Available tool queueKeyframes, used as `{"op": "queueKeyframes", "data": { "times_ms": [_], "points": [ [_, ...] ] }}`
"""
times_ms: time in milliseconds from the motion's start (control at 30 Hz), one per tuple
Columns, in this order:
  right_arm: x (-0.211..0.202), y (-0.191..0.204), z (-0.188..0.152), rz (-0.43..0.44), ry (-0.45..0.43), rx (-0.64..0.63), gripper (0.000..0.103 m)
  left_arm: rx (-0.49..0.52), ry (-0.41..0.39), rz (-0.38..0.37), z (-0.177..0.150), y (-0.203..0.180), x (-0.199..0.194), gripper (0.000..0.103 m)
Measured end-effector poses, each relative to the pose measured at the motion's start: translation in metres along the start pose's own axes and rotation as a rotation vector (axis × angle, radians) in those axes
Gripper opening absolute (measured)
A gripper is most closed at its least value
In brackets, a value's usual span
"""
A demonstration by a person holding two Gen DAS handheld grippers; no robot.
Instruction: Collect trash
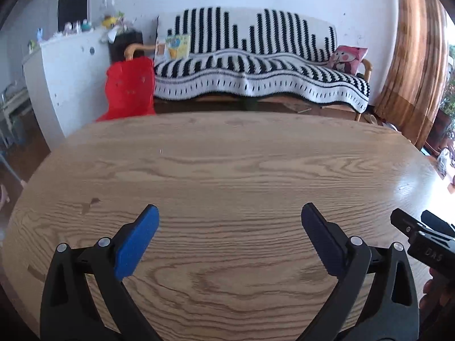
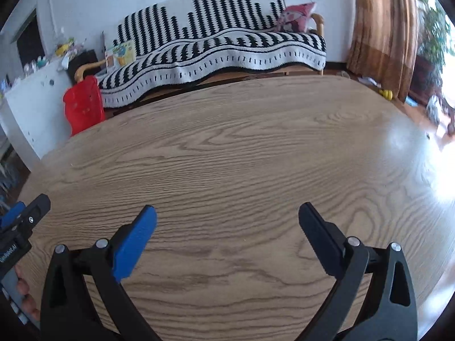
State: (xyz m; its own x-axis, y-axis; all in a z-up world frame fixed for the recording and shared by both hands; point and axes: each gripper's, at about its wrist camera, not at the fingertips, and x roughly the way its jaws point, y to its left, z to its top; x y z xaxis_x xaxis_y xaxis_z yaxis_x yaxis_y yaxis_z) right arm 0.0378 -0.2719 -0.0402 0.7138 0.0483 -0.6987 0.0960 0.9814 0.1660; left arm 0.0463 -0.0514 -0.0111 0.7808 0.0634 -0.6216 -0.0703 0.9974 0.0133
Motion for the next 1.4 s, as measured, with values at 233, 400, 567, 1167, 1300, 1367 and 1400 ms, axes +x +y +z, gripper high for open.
{"op": "queueKeyframes", "data": {
  "times_ms": [233,400,567,1167,1300,1367,1400],
  "points": [
    [-0.001,-0.015,0.0,-0.034,0.009,0.028,0.096,0.057,0.038,-0.029,-0.008,-0.014,0.004,0.097],
    [-0.001,-0.014,-0.002,-0.077,-0.001,0.021,0.097,0.079,0.05,-0.047,-0.009,-0.016,0.002,0.097],
    [0.004,-0.002,-0.003,-0.077,0.01,-0.036,0.096,0.091,0.046,-0.07,-0.007,-0.014,0.0,0.097],
    [0.001,0.001,-0.005,-0.08,0.007,-0.044,0.097,0.079,0.037,-0.062,-0.003,-0.009,-0.004,0.097],
    [0.001,0.002,-0.005,-0.076,0.011,-0.042,0.096,0.074,0.032,-0.054,-0.003,-0.009,-0.007,0.097],
    [0.0,0.002,-0.004,-0.074,0.011,-0.043,0.097,0.072,0.035,-0.056,-0.003,-0.009,-0.007,0.097],
    [0.0,0.002,-0.003,-0.074,0.011,-0.044,0.097,0.071,0.035,-0.057,-0.004,-0.009,-0.007,0.097]
  ]
}}
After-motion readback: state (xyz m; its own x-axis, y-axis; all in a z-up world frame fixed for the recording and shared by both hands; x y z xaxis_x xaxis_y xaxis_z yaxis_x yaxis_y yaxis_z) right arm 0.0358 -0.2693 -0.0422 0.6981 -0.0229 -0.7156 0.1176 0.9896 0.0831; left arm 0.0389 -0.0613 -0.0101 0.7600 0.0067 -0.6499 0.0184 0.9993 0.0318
